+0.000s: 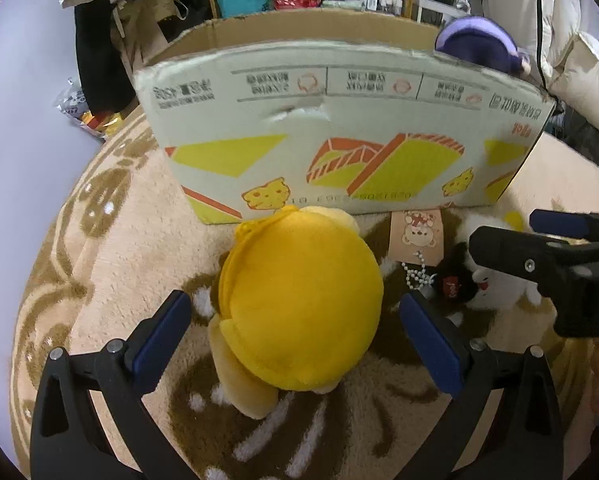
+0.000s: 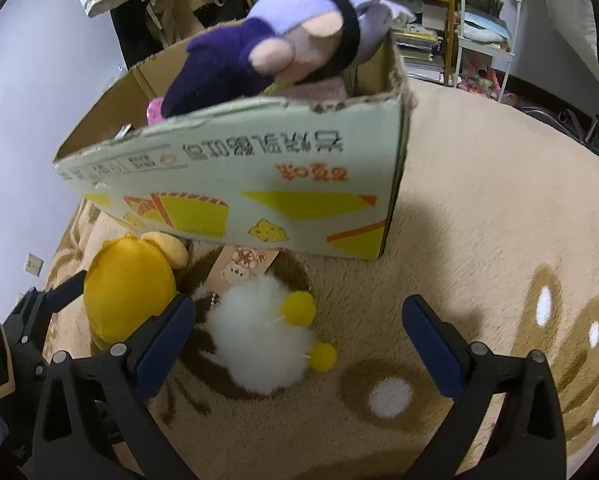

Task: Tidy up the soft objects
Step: 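Close the left tool on the yellow plush while the right tool grips the white fluffy plush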

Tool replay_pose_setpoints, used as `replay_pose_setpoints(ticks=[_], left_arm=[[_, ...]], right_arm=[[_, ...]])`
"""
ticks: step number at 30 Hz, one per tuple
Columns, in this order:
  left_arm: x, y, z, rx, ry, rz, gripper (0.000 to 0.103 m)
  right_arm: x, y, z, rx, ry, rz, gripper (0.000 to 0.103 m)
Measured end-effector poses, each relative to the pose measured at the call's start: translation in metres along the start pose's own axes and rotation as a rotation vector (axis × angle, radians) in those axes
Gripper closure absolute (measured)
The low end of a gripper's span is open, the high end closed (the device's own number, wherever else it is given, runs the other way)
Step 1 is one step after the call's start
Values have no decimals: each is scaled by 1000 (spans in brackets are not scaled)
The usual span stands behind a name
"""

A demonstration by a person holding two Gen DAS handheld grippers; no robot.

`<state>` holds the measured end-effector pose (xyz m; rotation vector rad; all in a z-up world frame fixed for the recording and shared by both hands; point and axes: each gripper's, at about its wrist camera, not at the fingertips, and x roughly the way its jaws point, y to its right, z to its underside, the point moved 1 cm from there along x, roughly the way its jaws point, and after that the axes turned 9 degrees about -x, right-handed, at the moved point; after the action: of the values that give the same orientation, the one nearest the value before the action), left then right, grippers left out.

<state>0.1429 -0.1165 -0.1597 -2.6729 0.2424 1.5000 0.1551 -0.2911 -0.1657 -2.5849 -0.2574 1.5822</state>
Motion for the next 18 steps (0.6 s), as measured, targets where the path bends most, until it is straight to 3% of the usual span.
replay_pose_setpoints(ticks=[4, 9, 11, 13, 14, 18], left_arm=[[7, -2, 0, -3, -6, -5, 1], [19, 1, 3, 25, -29, -30, 1], [22, 2, 4, 33, -32, -38, 1], [24, 2, 6, 36, -38, -37, 8], [26, 2, 6, 36, -48, -27, 14], [26, 1, 7, 31, -33, -16, 24]], right_arm=[[3, -3, 0, -10, -12, 7, 0], [11, -8, 3, -22, -48, -26, 16], [16, -11, 5, -34, -69, -30, 27], [17, -13, 5, -45, -69, -31, 29], [16, -15, 4, -58, -60, -26, 35], [17, -22, 5, -93, -44, -42, 50]])
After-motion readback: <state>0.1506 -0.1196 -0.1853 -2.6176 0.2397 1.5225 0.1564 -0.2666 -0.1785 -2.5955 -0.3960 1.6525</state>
